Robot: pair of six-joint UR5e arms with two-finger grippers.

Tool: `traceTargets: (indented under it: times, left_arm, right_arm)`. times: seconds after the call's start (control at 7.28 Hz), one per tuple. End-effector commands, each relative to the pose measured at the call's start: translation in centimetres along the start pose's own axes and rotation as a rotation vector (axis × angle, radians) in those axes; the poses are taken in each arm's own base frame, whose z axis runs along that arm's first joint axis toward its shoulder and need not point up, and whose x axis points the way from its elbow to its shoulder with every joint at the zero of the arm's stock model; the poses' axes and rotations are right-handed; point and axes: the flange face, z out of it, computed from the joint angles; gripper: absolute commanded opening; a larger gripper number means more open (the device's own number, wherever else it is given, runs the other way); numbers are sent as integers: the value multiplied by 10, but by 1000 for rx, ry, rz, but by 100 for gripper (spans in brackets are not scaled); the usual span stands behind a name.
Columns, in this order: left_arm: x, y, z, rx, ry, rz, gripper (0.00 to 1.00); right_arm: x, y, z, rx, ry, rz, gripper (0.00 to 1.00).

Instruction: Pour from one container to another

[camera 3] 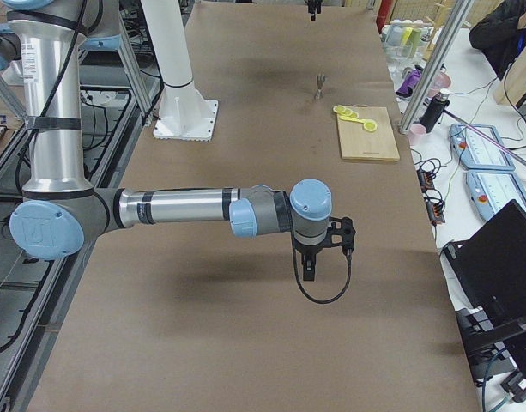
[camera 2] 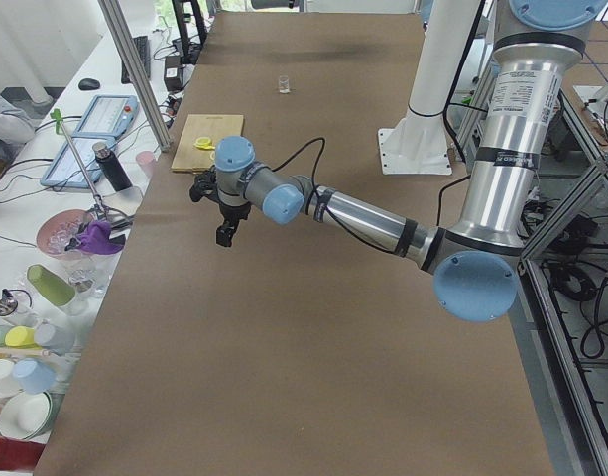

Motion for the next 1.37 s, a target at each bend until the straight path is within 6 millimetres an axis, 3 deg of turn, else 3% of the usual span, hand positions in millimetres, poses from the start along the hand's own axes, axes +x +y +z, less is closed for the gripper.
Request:
traceTargets:
  times: [0.0,0.41,0.55,0.69,0.82,0.96,1.1,1.24]
  left_arm:
    - [13,7,5,101,-27,68,99]
    - [37,-3,-19,216,-83,127,99]
    - [37,19,-14,212,-84,142,99]
    - [52,27,23,340,-114,247,99]
    - [76,38,46,470,-147,225,99]
    - [101,64,60,550,-86,72,99]
    - [129,83,72,623,-56,45,99]
    - [143,104,86,709,-136,42,99]
  right_arm:
    - [-14,-3,2,60,-18,-98,100]
    - [-51,-1,15,118,-71,-264,100]
    - [-54,8,20,117,-113,-292,100]
    - [-69,12,24,123,-162,-349,100]
    - [-78,21,34,155,-185,-437,100]
    - [-83,34,46,178,-206,-507,100]
    - [-94,37,54,187,-230,-554,100]
    - [-108,39,66,190,-256,-607,100]
